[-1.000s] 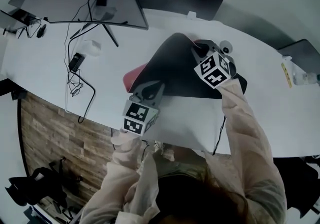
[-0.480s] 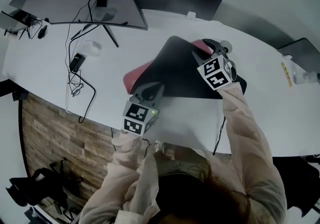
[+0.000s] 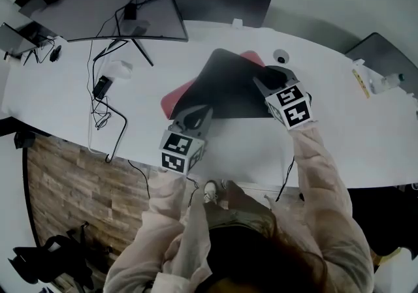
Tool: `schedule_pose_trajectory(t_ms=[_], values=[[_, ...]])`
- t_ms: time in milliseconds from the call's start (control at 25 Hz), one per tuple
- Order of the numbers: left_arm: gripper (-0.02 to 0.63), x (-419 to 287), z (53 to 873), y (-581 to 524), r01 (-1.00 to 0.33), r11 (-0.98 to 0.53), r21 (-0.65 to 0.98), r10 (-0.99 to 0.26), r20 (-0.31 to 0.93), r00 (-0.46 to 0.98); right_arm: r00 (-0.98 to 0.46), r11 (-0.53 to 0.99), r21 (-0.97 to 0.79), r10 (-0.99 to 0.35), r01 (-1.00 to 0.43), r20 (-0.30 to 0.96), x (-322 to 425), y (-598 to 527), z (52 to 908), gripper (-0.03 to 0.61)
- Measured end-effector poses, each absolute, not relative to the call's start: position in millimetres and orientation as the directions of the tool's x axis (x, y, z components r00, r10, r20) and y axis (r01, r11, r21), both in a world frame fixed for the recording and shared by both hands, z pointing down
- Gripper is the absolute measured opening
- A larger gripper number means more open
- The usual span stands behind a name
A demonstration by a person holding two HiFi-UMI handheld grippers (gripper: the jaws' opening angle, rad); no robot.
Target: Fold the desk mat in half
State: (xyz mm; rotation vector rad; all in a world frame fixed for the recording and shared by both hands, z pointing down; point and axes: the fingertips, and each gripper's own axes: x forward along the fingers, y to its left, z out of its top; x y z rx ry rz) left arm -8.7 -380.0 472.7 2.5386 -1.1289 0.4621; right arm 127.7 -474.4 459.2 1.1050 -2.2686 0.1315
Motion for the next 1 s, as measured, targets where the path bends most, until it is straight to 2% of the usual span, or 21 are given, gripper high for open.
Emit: schedule_pose_trajectory(t_ms=[280, 520, 1000], values=[[0.028, -18.8, 450.6, -352.9, -0.743, -0.650, 0.161, -0.658, 0.370, 0.656, -0.422, 0.519, 0.100, -0.779, -0.849, 0.463, 138.8, -419.2, 422.7, 0.022], [0.029, -35.4, 445.3, -316.0, -0.737, -0.655, 0.167, -0.658, 0.354, 0.665, -0.380, 0.429, 0.037, -0.834, -0.903, 0.399, 144.4, -359.5, 407.7, 0.015], [0.028, -60.6, 451.6, -274.6, -0.727, -0.653, 0.211, -0.647, 0.344, 0.681, -0.236, 0.228, -0.066, -0.900, -0.971, 0.366, 163.8, -249.8, 418.4, 0.015]])
